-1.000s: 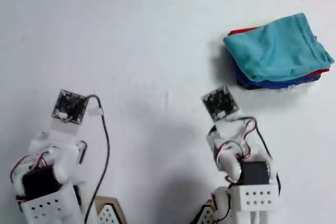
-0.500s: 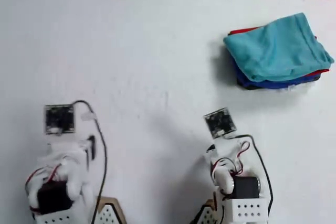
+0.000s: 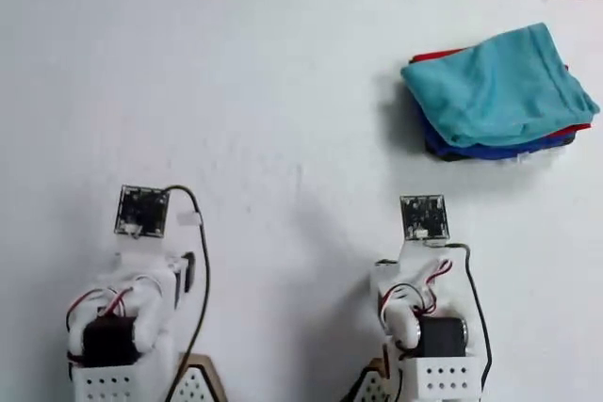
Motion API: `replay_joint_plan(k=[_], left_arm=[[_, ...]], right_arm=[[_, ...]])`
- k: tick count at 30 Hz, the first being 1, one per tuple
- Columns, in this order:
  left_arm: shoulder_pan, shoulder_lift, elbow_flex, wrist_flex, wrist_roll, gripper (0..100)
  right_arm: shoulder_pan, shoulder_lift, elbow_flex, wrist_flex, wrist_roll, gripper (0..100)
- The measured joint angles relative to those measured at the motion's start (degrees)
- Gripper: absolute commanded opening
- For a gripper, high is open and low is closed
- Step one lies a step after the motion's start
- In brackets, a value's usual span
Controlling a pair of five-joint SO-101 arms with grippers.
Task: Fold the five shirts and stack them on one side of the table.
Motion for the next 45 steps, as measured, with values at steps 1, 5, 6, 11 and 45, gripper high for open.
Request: replay_joint_plan(k=[1,5,6,11,45], left_arm=[[0.18,0.0,0.62,-0.7,0.0,1],[0.09,0.0,7.12,-3.69,0.0,6],[0.18,0.0,8.53,-3.96,0.0,6],[0.26,-0.09,9.05,-4.92,0.0,2],[0.35,-0.09,9.14,-5.01,0.0,3]], right_arm=[[0.0,0.0,0.0,0.0,-0.18,1.9],[0.0,0.0,0.0,0.0,-0.18,1.9],[0.0,0.0,0.0,0.0,-0.18,1.9],[0.0,0.0,0.0,0.0,-0.18,1.9],[0.0,0.0,0.0,0.0,-0.18,1.9]])
